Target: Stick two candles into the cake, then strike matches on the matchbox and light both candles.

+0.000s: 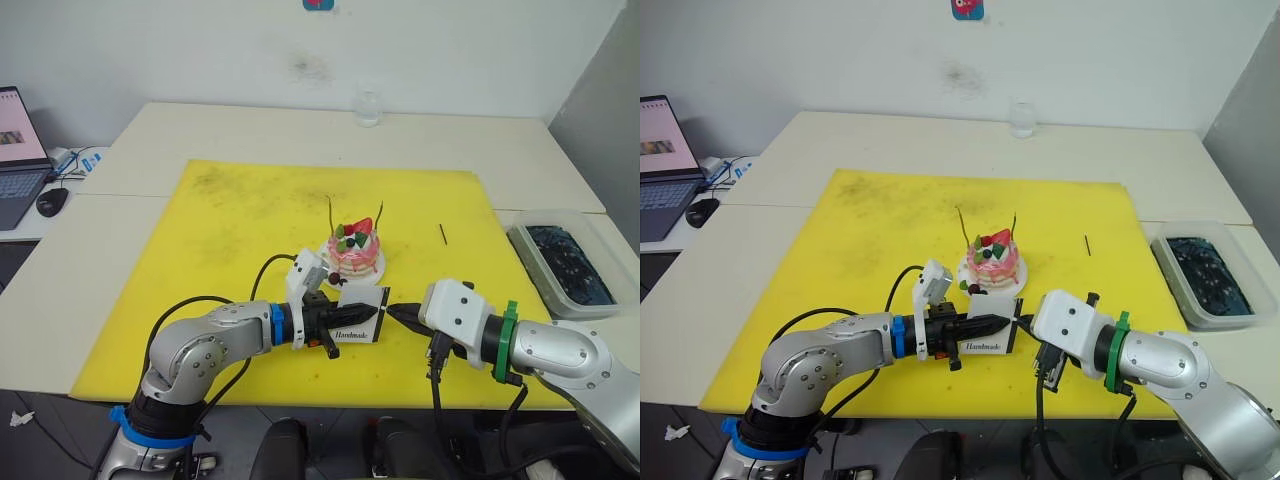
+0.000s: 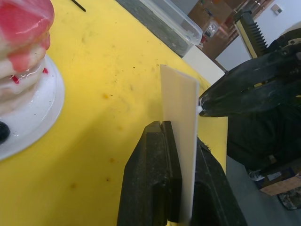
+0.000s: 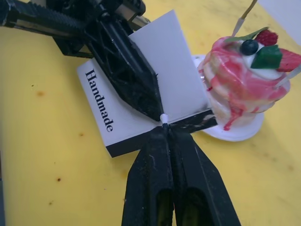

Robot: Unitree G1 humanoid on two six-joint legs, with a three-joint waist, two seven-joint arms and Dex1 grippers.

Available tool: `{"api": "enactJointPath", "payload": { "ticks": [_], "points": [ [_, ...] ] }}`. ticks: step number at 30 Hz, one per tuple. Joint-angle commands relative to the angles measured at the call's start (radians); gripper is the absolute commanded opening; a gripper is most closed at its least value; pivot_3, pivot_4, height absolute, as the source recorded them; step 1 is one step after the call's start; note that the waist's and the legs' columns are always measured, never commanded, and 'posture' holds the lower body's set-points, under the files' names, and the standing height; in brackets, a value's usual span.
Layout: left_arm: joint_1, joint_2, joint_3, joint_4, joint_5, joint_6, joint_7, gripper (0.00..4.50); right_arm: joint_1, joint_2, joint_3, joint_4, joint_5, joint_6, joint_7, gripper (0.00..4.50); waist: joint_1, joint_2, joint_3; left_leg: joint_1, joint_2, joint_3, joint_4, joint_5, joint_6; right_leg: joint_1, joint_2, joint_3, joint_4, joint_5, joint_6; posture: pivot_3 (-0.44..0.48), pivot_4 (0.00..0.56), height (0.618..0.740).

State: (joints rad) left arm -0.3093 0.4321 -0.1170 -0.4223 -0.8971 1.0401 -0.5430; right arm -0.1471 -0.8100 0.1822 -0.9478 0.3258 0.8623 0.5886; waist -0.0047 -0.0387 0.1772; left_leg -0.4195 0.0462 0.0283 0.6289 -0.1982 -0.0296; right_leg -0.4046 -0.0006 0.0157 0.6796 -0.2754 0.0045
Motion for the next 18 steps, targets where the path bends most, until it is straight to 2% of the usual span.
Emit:
{"api": "enactJointPath", "payload": {
  "ticks": [1, 18],
  "points": [
    [-0.013, -0.007, 0.015, -0.021, -0.016, -0.002, -0.009, 0.0, -0.012, -0.007, -0.002, -0.005, -0.022, -0.006, -0.011, 0.03, 0.0, 0.0, 0.0, 0.0, 0.0, 0.0, 0.0, 0.0, 0.0, 0.0, 0.0, 0.0, 0.0, 0.0, 0.0, 0.0, 0.15, 0.74],
    [0.004, -0.009, 0.013, -0.038, -0.017, -0.006, -0.006, 0.0, -0.013, 0.018, 0.015, 0.019, -0.051, -0.002, -0.035, 0.03, 0.0, 0.0, 0.0, 0.0, 0.0, 0.0, 0.0, 0.0, 0.0, 0.0, 0.0, 0.0, 0.0, 0.0, 0.0, 0.0, 0.15, 0.74]
  ]
}}
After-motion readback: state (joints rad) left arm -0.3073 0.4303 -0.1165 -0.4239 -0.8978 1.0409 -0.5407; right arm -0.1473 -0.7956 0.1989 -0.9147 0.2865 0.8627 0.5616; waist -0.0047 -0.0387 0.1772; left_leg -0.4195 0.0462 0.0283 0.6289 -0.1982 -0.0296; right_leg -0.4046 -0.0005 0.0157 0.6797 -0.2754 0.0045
